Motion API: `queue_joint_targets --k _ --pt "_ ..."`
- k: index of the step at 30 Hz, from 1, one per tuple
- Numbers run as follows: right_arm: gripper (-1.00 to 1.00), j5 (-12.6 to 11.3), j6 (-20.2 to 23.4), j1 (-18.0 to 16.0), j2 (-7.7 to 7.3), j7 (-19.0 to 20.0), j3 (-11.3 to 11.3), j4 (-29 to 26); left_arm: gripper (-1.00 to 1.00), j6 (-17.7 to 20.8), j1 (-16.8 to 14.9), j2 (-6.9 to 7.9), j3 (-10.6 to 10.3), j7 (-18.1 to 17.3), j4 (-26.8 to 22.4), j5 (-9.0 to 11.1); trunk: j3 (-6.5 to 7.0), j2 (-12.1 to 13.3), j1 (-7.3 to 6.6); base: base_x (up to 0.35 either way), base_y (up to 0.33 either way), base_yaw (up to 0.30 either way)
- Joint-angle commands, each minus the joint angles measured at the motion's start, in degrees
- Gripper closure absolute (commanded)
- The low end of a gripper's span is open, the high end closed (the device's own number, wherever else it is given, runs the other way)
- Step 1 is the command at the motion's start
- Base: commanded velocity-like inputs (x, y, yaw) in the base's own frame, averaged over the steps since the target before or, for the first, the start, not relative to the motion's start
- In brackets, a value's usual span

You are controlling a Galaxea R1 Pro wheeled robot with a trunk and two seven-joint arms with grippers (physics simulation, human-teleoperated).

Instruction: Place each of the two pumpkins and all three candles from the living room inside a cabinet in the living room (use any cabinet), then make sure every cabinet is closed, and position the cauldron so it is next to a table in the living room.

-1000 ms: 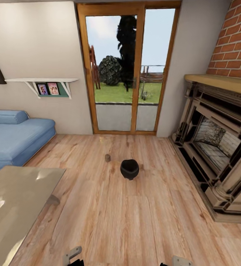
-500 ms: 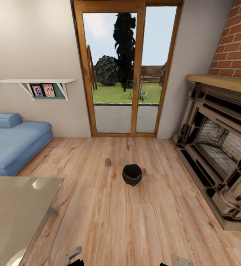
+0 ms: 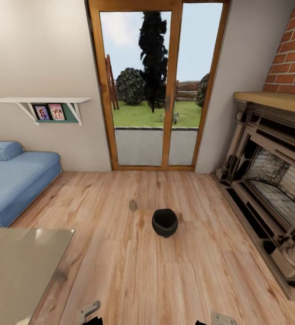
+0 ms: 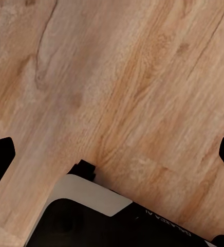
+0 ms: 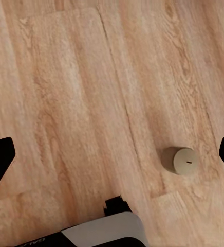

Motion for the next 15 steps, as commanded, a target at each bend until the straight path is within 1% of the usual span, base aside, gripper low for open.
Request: queue_joint_targets --k 1,8,15 --pt "-1.0 -0.3 0.3 0.0 -0.04 -0.5 0.2 -0.1 -1.0 0.2 0.0 0.05 -0.4 0.5 -0.1 0.4 -0.09 -0.1 0.05 0.348 0.008 0.0" --pt "-1.0 -0.3 0.4 0.0 -0.04 -0.5 0.2 -0.1 -1.0 0.2 0.0 0.05 -0.4 0.5 -0.1 0.3 -0.09 -0.1 0.05 0.349 0.002 -0.002" --pt "-1.0 -0.3 0.4 0.0 -0.08 -0.5 0.2 -0.1 -1.0 0.2 0.0 0.05 -0.4 0.5 -0.1 0.3 -0.09 -0.1 0.05 0.349 0.0 -0.046"
